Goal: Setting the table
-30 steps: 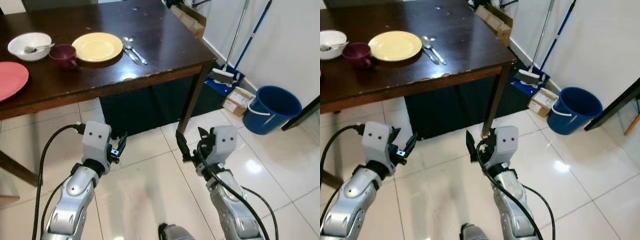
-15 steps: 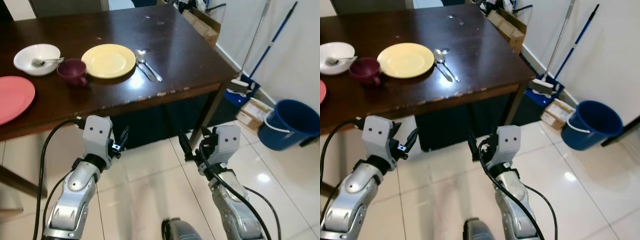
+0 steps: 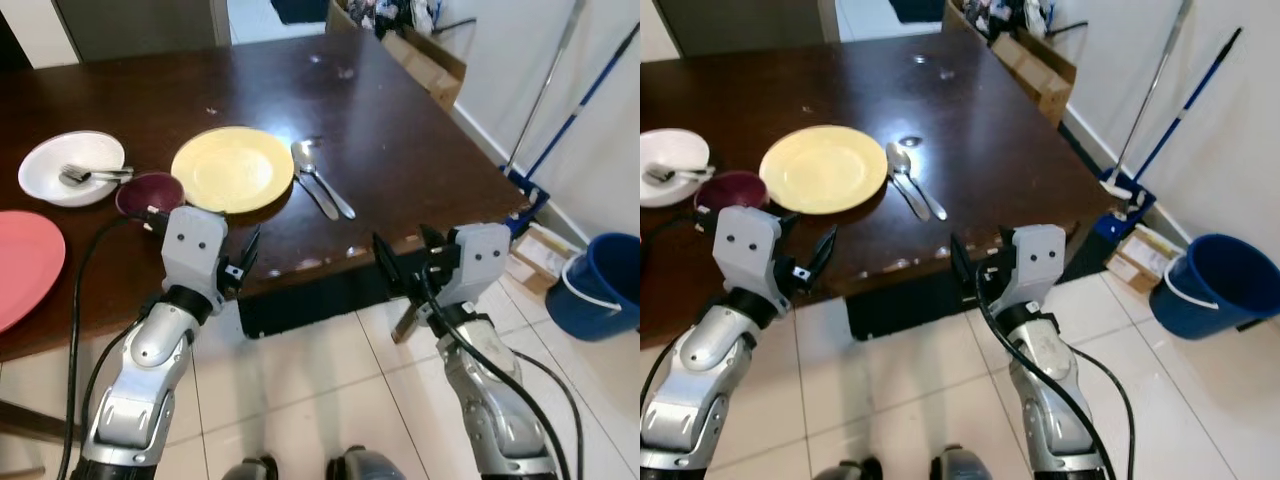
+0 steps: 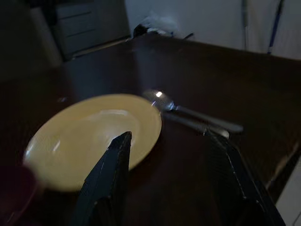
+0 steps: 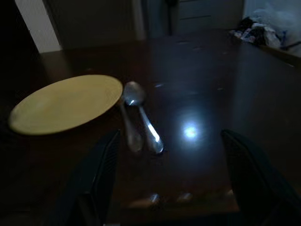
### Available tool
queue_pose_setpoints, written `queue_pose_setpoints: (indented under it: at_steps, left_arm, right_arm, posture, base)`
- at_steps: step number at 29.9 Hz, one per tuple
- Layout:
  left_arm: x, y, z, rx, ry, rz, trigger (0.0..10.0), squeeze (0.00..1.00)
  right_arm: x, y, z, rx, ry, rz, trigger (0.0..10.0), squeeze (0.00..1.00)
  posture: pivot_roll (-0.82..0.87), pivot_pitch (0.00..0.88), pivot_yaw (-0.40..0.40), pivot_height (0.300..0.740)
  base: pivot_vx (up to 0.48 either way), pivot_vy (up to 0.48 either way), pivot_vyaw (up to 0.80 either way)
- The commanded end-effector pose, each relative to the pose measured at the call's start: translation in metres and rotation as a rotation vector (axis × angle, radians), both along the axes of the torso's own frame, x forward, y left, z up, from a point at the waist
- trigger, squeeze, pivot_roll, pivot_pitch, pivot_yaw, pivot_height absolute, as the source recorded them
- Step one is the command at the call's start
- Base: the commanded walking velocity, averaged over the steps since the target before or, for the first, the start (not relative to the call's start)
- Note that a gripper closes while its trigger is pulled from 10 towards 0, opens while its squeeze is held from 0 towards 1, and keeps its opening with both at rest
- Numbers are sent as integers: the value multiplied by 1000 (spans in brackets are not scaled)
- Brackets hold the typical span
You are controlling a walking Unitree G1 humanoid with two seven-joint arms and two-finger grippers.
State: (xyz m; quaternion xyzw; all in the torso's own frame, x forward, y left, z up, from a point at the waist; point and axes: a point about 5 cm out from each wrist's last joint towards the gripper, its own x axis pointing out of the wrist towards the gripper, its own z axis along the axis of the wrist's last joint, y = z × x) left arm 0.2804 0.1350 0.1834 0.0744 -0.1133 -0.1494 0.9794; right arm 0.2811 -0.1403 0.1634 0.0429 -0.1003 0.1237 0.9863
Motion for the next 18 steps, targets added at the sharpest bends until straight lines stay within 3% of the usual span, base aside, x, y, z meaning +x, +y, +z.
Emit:
queue_pose_setpoints:
  at_steps: [1,12,15,18]
  left_arm:
    - [-1,-4,-3,-5,21,-17,10000,0]
    - [-3,-10,-4,6,32,-59,10000,0]
    - [-5,-13,-8,40,79,-108,10000,0]
    - [-9,-6,-7,100,113,-177,10000,0]
  right_arm:
    - [-1,-5,-4,0,25,-10,10000,0]
    - [5,-9,-3,-47,46,42,10000,0]
    - [10,-14,-9,-83,123,85,10000,0]
    - [13,-18,-15,-136,185,145,10000,0]
  posture:
    - [-137,100,49,740]
    - [-133,102,48,740]
    - [-138,105,53,740]
    - [-129,107,50,740]
  base:
    - [480,0,0]
    - [451,0,0]
    - [363,0,0]
    - [0,0,0]
